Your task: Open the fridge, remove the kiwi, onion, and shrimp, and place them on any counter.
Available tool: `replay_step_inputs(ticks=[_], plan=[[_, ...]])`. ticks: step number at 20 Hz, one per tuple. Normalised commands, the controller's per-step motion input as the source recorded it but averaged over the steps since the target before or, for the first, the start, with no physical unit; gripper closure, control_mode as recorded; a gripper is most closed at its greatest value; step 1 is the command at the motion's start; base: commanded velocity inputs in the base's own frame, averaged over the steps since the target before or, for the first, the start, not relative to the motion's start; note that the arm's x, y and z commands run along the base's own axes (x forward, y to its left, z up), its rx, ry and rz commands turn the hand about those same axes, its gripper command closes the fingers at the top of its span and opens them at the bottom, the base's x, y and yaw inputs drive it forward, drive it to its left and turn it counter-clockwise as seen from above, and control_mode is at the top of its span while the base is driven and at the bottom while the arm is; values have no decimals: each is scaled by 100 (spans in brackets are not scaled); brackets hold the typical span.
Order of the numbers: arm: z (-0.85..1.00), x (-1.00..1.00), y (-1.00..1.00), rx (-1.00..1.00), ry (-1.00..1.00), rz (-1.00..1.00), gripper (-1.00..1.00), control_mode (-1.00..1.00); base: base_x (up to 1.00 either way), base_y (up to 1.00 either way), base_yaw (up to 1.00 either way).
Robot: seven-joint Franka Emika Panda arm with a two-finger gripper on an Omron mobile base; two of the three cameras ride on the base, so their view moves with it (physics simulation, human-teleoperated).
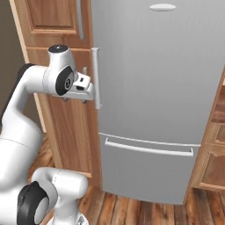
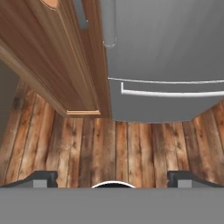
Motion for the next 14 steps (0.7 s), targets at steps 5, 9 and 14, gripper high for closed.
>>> replay_step_inputs(ticks=[5, 9, 14], plan=[[0, 0, 0, 0, 0, 0, -100, 100, 12, 31, 0], [0, 0, 0, 0, 0, 0, -100, 100, 3, 6, 0], [0, 0, 0, 0, 0, 0, -100, 100, 0, 0, 0]])
